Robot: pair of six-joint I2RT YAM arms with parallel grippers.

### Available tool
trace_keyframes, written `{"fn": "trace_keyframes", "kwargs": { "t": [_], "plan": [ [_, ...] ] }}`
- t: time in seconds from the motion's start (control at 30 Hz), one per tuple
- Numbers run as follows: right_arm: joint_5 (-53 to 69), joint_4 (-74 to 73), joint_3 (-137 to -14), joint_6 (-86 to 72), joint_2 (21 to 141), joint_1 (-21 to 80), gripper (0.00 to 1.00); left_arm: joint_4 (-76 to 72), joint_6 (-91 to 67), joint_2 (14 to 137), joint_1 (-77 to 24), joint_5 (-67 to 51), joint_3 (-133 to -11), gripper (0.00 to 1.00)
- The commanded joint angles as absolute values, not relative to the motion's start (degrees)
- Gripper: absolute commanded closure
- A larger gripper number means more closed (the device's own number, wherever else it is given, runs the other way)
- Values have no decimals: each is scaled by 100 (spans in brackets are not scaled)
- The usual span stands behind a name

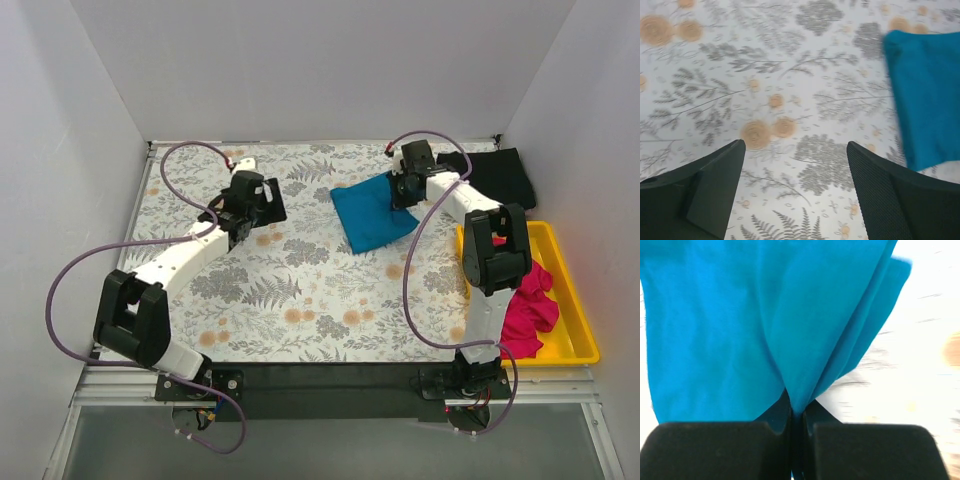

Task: Fold and stack the t-shirts
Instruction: Neatly place the folded tshirt to the corner

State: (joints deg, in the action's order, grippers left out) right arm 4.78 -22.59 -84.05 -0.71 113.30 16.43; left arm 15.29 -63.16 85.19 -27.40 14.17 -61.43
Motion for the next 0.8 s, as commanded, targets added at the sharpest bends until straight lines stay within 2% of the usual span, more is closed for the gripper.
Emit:
{"fn": "trace_keyframes", "kwargs": {
  "t": [0.0, 0.2, 0.43, 0.77],
  "plan": [
    [-483, -2733, -9165, 1061, 11311, 1399, 99, 2197, -6671, 8595, -2190, 1476, -5898, 17],
    [-1379, -2900, -9887, 1634, 11478, 1117, 99, 2663, -6907, 9026, -1680, 1995, -6170, 7],
    [-1661, -3067, -10730, 2030, 11575, 835, 99, 2768, -6961, 9325, -1362, 1617, -6258, 7],
    [-1644, -3225, -11118, 2171, 11373, 528, 99, 2777, -6899, 9589, -1353, 1336, -6337, 7]
  ]
}}
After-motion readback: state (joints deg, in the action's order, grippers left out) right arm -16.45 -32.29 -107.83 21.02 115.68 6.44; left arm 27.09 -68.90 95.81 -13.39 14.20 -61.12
